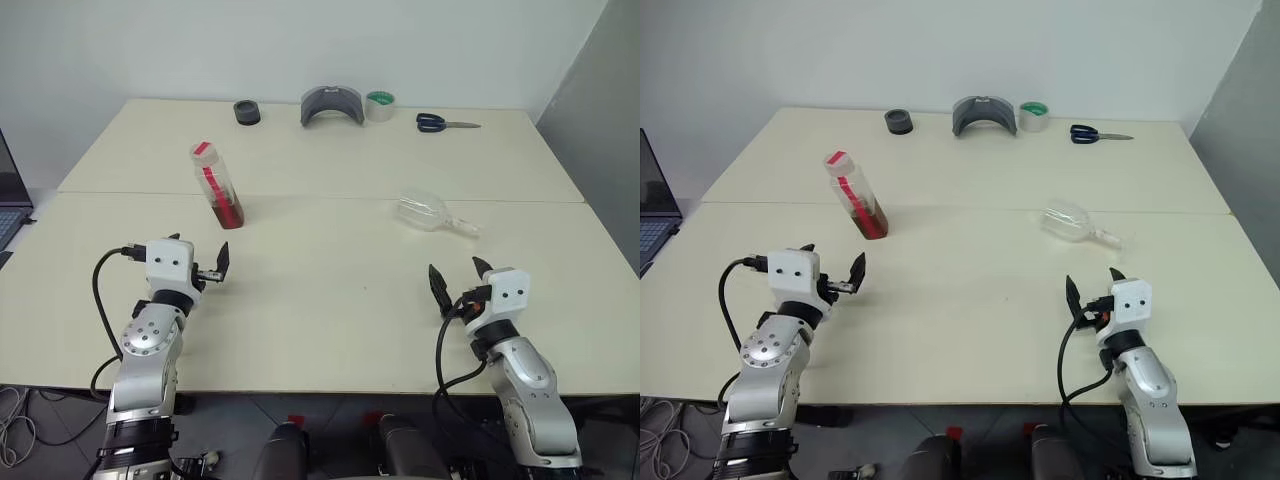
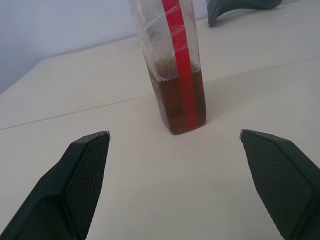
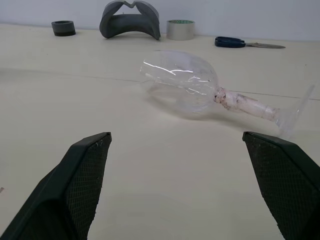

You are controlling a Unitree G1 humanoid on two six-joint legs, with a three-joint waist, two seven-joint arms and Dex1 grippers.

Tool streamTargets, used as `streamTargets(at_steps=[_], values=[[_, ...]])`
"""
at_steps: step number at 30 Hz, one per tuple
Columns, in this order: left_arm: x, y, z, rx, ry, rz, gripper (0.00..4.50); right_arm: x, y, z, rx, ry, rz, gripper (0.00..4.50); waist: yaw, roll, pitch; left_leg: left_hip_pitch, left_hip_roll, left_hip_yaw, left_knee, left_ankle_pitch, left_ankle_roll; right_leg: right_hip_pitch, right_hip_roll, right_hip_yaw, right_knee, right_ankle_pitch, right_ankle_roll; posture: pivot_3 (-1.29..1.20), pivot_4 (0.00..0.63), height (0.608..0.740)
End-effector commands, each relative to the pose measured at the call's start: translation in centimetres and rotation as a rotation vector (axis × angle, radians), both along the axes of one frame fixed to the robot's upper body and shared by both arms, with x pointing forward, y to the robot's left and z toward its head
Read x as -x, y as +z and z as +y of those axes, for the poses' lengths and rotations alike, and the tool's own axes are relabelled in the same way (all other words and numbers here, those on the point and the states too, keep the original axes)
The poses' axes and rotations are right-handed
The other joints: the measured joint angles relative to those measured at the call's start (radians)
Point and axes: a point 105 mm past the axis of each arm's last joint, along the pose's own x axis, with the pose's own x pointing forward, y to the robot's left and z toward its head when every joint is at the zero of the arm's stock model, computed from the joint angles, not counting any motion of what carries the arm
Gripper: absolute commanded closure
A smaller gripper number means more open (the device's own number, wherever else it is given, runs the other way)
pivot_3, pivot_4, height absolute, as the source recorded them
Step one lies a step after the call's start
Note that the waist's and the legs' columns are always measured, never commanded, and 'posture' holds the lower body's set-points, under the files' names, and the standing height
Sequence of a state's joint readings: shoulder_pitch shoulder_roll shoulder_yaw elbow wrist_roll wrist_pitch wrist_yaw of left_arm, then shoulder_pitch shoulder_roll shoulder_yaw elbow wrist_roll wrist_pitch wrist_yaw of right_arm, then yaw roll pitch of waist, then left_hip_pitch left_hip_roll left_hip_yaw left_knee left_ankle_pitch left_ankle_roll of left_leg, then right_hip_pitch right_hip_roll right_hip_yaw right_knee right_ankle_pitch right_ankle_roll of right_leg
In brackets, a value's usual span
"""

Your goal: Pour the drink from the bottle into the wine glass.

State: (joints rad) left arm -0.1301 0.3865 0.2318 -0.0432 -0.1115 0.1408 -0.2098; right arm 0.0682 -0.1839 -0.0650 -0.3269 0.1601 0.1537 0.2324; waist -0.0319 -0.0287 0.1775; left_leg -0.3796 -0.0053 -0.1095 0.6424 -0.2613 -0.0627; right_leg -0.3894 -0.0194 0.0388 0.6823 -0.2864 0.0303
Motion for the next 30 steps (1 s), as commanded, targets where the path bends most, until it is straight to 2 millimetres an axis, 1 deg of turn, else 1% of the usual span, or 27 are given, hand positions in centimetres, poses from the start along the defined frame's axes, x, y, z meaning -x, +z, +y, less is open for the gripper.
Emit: streamTargets(at_steps=[1,13,24,30], values=[[0.2,1.2,-0.3,-0.009,-0.025,-0.05,0.01,0.0,1.2,-0.6,-0.002,-0.01,-0.049,0.0,0.0,0.0,0.0,0.0,0.0,0.0,0.0,0.0,0.0,0.0,0.0,0.0,0.0,0.0,0.0,0.0,0.15,0.74],[0.2,1.1,-0.3,-0.02,-0.022,-0.048,0.01,-0.1,1.2,-0.6,0.002,-0.006,-0.051,0.0,0.0,0.0,0.0,0.0,0.0,0.0,0.0,0.0,0.0,0.0,0.0,0.0,0.0,0.0,0.0,0.0,0.15,0.74],[-0.1,2.1,-0.9,-0.008,-0.043,-0.092,0.01,-0.2,1.6,-0.6,0.015,0.006,-0.065,0.0,0.0,0.0,0.0,0.0,0.0,0.0,0.0,0.0,0.0,0.0,0.0,0.0,0.0,0.0,0.0,0.0,0.15,0.74],[-0.5,2.1,-0.5,-0.005,-0.027,-0.096,0.01,-0.2,2.0,-0.6,0.035,0.024,-0.085,0.0,0.0,0.0,0.0,0.0,0.0,0.0,0.0,0.0,0.0,0.0,0.0,0.0,0.0,0.0,0.0,0.0,0.15,0.74]])
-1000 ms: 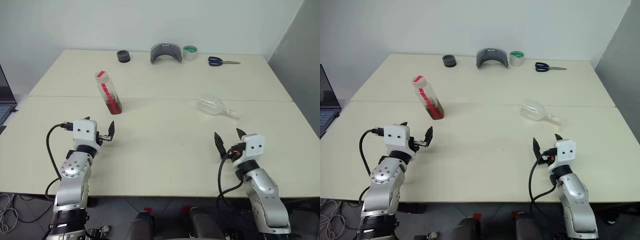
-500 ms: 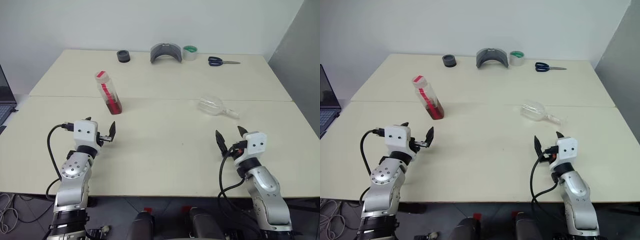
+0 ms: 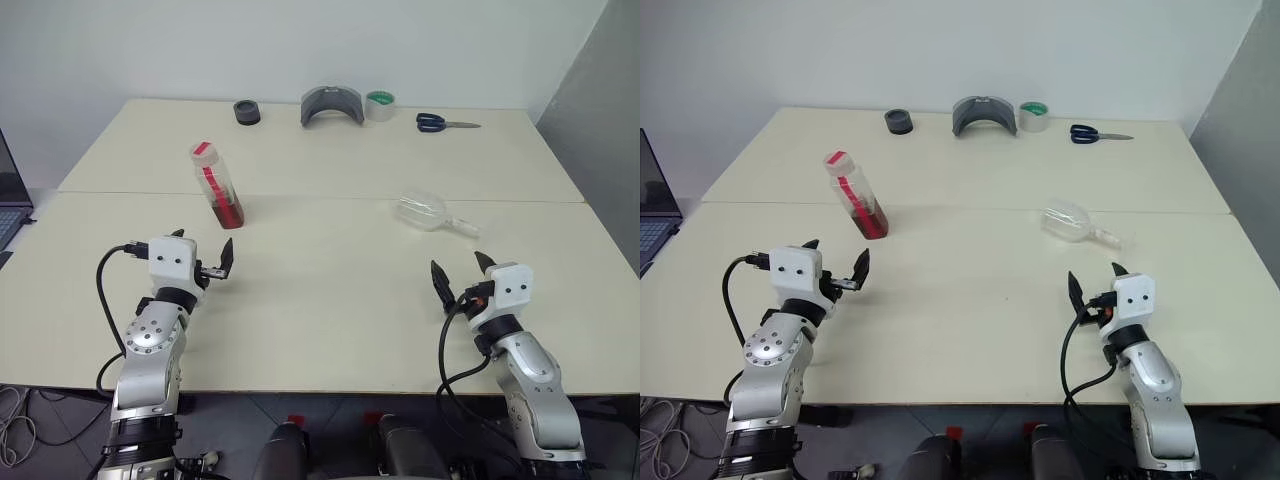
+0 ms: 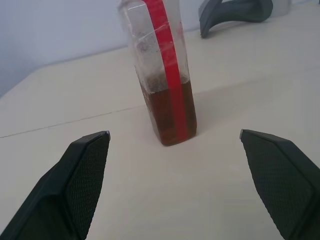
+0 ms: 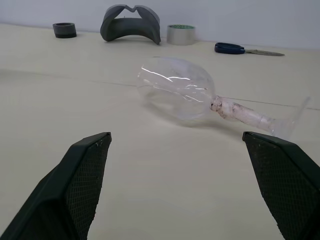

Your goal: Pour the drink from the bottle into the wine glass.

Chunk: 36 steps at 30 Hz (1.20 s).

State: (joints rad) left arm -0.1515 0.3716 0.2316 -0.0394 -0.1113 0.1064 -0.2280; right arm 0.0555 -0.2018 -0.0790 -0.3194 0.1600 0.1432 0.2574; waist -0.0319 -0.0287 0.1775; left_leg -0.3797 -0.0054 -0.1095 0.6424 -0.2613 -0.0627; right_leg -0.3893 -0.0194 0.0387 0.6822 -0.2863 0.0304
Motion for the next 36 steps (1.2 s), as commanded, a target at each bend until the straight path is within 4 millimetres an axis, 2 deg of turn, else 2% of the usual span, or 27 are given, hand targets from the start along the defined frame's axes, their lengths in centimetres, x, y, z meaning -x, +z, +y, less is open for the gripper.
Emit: streamTargets(at_steps=[1,4,10,16,22,29,36], values=[[-0.2,1.3,0.2,-0.007,0.008,-0.053,0.01,-0.1,1.7,-0.2,0.02,0.017,-0.074,0.0,0.0,0.0,0.0,0.0,0.0,0.0,0.0,0.0,0.0,0.0,0.0,0.0,0.0,0.0,0.0,0.0,0.15,0.74],[-0.2,1.6,0.1,0.031,-0.006,-0.072,0.01,-0.1,2.4,0.4,0.04,0.066,-0.097,0.0,0.0,0.0,0.0,0.0,0.0,0.0,0.0,0.0,0.0,0.0,0.0,0.0,0.0,0.0,0.0,0.0,0.15,0.74],[-1.6,1.5,0.5,0.033,0.065,-0.03,0.01,1.3,4.8,5.6,0.05,0.471,-0.076,0.0,-0.001,0.0,0.0,0.0,0.0,0.0,0.0,0.0,0.0,0.0,0.0,0.0,0.0,0.0,0.0,0.0,0.15,0.74],[-3.7,2.2,-0.5,0.029,0.083,-0.024,0.01,2.4,6.8,8.2,0.089,0.718,-0.04,0.0,0.001,0.0,0.0,-0.001,-0.001,-0.001,0.001,0.0,0.0,0.001,0.0,-0.001,-0.001,0.001,0.001,0.0,0.15,0.74],[-5.2,2.9,-1.5,0.035,0.087,-0.042,0.01,3.1,6.4,8.6,0.129,0.789,-0.016,0.0,0.001,0.0,0.0,-0.001,-0.001,-0.001,0.001,0.0,0.0,0.001,0.0,-0.001,-0.001,0.001,0.001,0.0,0.15,0.74],[-6.9,4.2,-1.5,0.055,0.134,-0.068,0.01,2.6,6.3,8.2,0.153,0.795,-0.018,0.0,0.001,0.0,0.0,-0.001,-0.001,-0.001,0.001,0.0,0.0,0.0,0.0,-0.001,-0.001,0.001,0.002,0.0,0.15,0.74],[-8.3,5.7,-1.8,0.077,0.153,-0.095,0.01,2.3,7.0,8.7,0.159,0.808,-0.035,0.0,0.001,0.0,0.0,-0.001,-0.001,-0.001,0.001,0.0,0.0,0.0,0.0,-0.001,-0.001,0.001,0.002,0.0,0.15,0.74]])
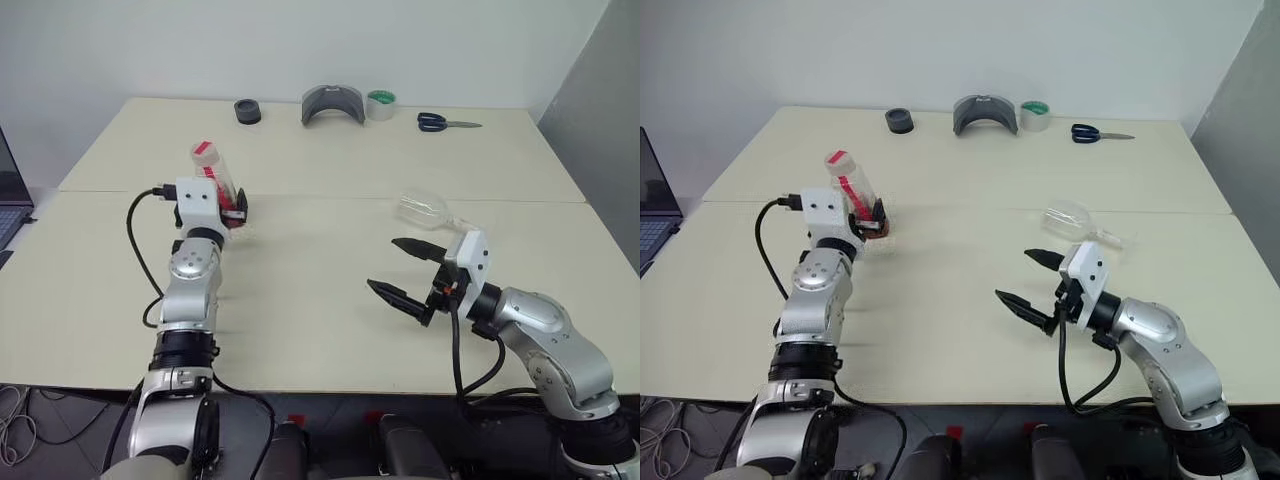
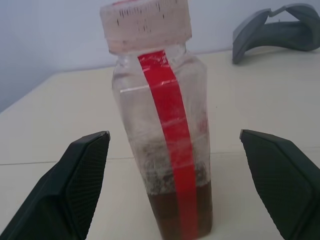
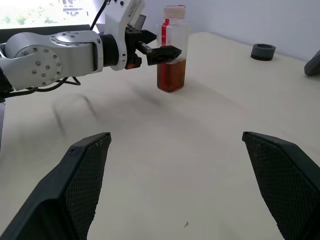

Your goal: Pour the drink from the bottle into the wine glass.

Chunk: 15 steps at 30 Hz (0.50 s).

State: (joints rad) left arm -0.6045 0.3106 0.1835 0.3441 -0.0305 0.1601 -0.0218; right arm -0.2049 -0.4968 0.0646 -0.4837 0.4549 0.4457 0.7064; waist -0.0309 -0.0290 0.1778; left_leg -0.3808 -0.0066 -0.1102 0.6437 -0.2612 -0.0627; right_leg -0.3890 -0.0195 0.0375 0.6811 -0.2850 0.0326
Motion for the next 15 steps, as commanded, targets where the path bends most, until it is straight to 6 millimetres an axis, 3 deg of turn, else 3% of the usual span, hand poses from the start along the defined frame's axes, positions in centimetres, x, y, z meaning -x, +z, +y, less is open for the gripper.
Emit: streamTargets(at_steps=[1,7,15], values=[[-0.5,2.0,0.0,0.003,0.019,-0.065,0.01,0.2,1.3,0.5,-0.01,0.028,-0.052,0.0,0.0,0.0,0.0,0.0,0.0,0.0,0.0,0.0,0.0,0.0,0.0,0.0,0.0,0.0,0.0,0.0,0.15,0.74],[-1.4,3.4,0.1,0.013,0.042,-0.089,0.01,0.0,1.8,0.7,-0.016,0.032,-0.059,0.0,0.0,0.0,0.0,-0.001,0.0,0.0,0.0,0.0,0.0,0.0,0.0,0.0,0.0,0.0,0.0,0.0,0.15,0.74],[-2.3,3.8,0.3,0.008,0.052,-0.081,0.01,-0.1,2.0,0.9,-0.016,0.039,-0.061,0.0,0.0,0.0,0.0,0.0,0.0,0.0,0.0,0.0,0.0,0.0,0.0,0.0,0.0,0.0,0.0,0.0,0.15,0.74]])
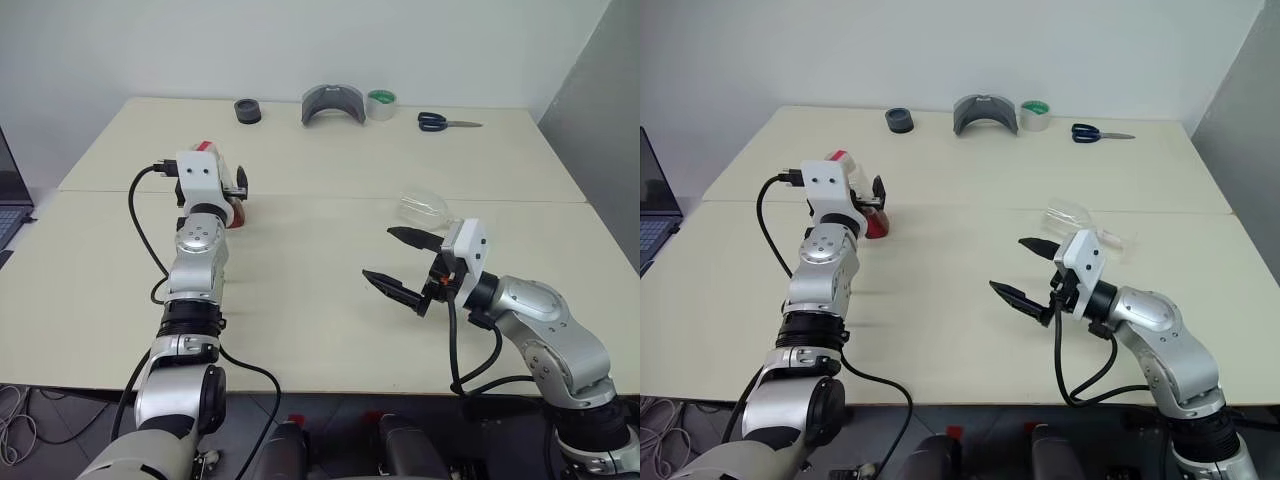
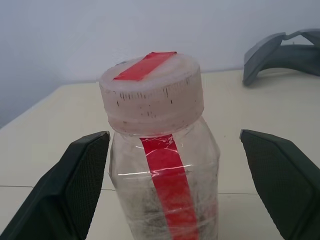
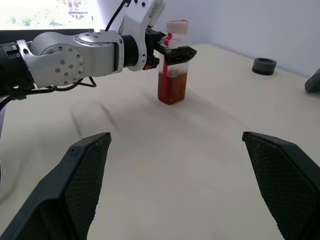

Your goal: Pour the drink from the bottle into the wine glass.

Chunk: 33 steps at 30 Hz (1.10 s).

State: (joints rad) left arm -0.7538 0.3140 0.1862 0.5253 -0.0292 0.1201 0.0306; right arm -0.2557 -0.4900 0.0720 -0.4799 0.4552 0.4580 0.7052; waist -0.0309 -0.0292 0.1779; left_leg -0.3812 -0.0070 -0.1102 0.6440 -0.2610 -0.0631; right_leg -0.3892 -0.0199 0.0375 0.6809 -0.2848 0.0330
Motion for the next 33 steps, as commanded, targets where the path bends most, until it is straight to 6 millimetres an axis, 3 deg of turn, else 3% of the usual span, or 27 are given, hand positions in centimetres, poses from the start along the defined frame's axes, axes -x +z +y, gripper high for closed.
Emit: streamTargets(at_steps=[1,33], values=[[-0.2,2.1,0.4,-0.018,0.015,-0.061,0.01,0.2,1.0,0.4,-0.015,0.023,-0.031,0.0,0.0,0.0,0.0,0.0,0.0,0.0,0.0,0.0,0.0,0.0,0.0,0.0,0.0,0.0,0.0,0.0,0.15,0.74],[-1.4,2.3,0.7,-0.029,0.022,-0.052,0.01,0.0,1.9,0.8,-0.016,0.025,-0.042,0.0,0.0,0.0,0.0,0.0,0.0,0.0,0.0,0.0,0.0,0.0,0.0,0.0,0.0,0.0,0.0,0.0,0.15,0.74]])
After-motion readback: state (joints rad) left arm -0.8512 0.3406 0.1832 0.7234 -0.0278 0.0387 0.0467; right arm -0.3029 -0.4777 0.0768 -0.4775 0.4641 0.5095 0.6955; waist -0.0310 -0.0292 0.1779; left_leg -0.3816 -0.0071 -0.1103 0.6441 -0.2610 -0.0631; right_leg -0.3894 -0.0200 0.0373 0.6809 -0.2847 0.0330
